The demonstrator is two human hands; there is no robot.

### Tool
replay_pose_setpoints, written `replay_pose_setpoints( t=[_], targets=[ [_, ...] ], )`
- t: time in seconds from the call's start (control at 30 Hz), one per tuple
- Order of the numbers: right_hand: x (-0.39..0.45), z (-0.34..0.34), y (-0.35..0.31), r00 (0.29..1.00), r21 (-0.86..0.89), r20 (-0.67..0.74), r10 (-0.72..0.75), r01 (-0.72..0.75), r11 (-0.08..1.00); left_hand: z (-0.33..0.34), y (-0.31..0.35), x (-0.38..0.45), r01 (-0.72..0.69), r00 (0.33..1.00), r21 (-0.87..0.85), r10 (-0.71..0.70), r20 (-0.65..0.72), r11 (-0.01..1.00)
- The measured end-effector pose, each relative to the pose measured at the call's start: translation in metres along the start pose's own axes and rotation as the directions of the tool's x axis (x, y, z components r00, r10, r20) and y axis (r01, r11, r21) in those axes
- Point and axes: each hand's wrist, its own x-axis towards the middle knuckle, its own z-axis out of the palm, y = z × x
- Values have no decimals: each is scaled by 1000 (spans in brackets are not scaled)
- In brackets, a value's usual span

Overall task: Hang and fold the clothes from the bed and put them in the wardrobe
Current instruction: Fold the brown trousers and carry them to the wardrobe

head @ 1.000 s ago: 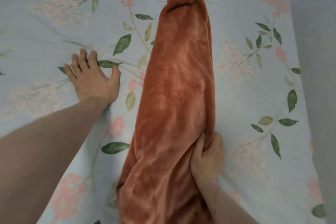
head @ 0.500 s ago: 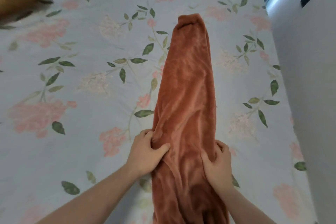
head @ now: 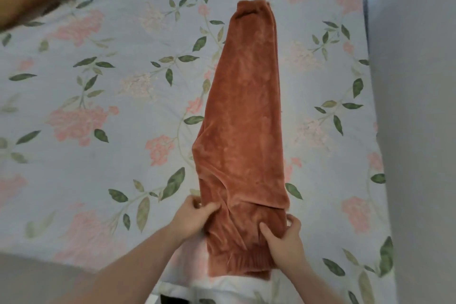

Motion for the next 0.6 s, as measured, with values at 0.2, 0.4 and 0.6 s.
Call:
replay_pose_setpoints(
  t=[0.2, 0.4, 0.6],
  targets=[
    [4, -11, 34, 966, -128, 207, 157, -133, 983, 57, -42, -39, 24, 995, -2, -24, 101, 1000],
    [-34, -32, 36, 945, -122, 301, 125, -92, 988, 65, -58, -77, 91, 996, -63, -92, -9, 994],
    [-57, -71, 31, 949, -116, 301, 92, -59, 991, 80, -54, -123, 17, 996, 29, -14, -86, 999]
  ],
)
